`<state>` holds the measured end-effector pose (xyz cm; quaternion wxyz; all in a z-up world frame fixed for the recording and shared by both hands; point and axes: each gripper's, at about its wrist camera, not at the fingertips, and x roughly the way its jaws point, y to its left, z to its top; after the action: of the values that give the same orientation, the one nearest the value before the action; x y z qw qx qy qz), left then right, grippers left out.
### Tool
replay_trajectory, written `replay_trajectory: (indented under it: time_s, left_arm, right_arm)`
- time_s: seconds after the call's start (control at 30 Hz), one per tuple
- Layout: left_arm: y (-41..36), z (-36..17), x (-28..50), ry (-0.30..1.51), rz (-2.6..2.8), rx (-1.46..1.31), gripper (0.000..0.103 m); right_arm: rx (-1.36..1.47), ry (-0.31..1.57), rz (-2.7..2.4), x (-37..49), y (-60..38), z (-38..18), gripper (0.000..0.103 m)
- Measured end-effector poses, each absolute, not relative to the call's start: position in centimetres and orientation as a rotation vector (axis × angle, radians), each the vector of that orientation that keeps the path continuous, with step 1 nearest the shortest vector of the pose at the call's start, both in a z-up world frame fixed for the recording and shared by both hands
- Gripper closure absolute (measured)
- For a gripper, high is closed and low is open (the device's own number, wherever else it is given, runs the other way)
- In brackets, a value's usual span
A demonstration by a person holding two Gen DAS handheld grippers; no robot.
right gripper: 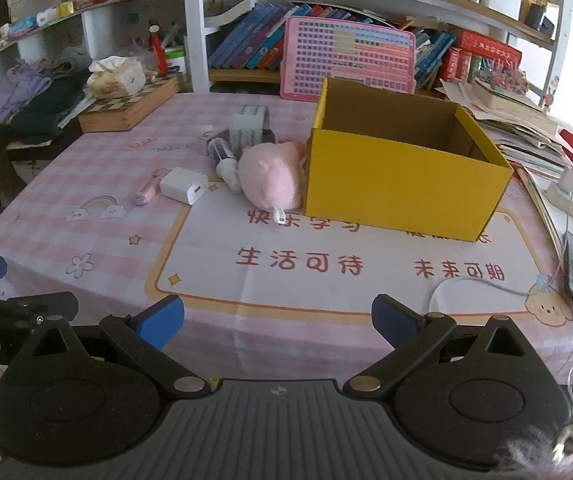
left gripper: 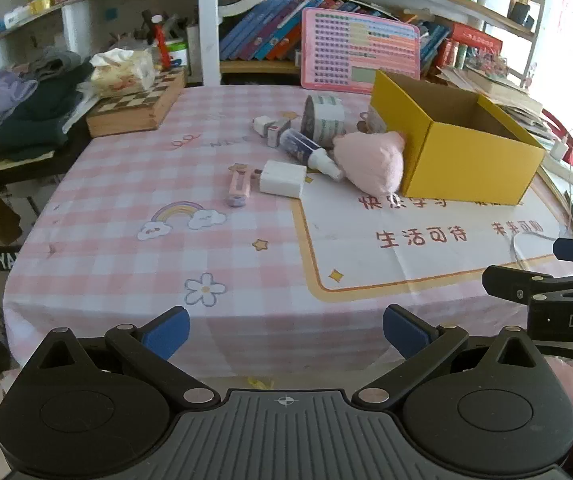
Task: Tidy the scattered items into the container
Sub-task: 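Move the left tool to the pink box cutter while the right tool approaches the white charger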
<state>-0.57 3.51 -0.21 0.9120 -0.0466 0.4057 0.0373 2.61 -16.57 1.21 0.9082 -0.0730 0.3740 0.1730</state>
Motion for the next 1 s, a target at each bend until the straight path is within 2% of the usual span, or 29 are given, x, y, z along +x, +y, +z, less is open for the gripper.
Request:
replay_trajectory:
  time_s: [0.27,0.6,1.0]
  left_arm:
    - [4.8,-0.1,-1.0,0.823,0.115,-0.118,0.000]
    - [5.7,0.0,-0.7,0.801,0.145,-0.129,0.000]
    - [5.8,-0.5,2.5,0.793,0.124,-0.116,0.000]
  right_arm:
    - [-0.162,0.764,0.396,2.9,-15.2,1.3,0.003]
    - [-0.179,0.746,0.438,4.1,-13.9,1.2,0.027]
    - [-0.193,0.758,0.459,7.6,-13.0,0.7,0.033]
